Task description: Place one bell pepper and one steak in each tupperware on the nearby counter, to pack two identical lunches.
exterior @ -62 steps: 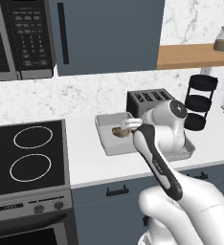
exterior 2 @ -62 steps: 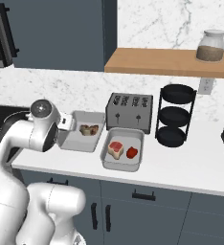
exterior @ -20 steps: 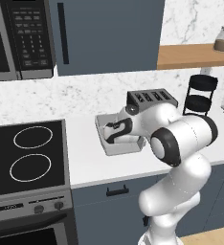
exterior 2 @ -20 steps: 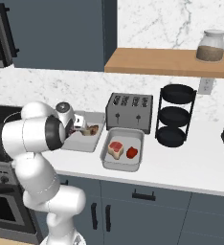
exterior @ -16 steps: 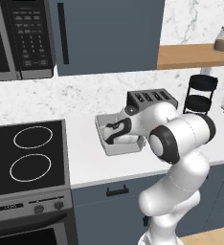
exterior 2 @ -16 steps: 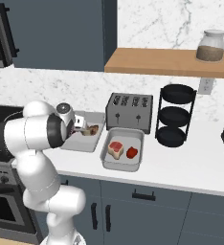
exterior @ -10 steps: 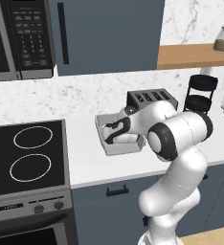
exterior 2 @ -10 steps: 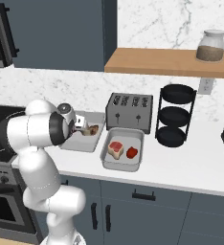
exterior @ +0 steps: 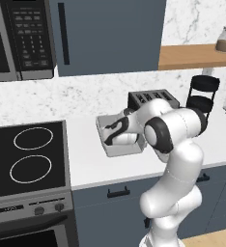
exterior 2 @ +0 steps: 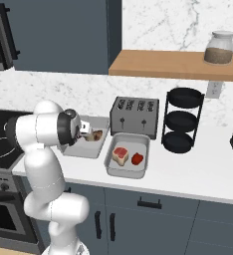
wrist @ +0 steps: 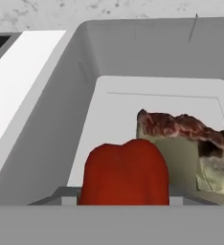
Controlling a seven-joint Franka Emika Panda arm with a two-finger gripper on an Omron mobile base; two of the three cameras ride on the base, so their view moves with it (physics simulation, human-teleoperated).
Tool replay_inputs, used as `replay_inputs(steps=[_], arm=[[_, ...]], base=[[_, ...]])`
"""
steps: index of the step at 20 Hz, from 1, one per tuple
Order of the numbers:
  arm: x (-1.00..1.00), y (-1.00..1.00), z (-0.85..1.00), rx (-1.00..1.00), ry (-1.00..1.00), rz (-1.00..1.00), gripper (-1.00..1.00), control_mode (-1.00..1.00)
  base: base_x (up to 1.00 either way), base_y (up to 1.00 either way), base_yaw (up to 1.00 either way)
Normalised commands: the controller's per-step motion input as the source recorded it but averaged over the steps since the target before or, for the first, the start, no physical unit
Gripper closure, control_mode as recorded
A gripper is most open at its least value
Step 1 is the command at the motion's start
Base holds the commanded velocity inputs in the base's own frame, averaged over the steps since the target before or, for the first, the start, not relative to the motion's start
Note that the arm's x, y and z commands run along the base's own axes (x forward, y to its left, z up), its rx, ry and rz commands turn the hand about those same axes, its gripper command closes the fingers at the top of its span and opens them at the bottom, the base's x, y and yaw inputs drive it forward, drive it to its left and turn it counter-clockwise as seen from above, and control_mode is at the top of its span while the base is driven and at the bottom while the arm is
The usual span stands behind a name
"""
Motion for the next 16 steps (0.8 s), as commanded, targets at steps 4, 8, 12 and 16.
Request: replay_inputs(steps=[4,8,12,16], arm=[[0.12,0.01,0.0,0.0,0.0,0.0,1.0,-1.0],[0.01,0.13,-0.12,0.04,0.0,0.01,-1.0,-1.0],[0.02,0.06,-0.09,0.06,0.0,0.0,-1.0,-1.0],[0.0,0.0,0.0,0.01,-0.01,0.0,-1.0,-1.0]], base=[[0.0,0.0,0.0],[0.0,0.0,0.0],[0.0,0.0,0.0],[0.0,0.0,0.0]])
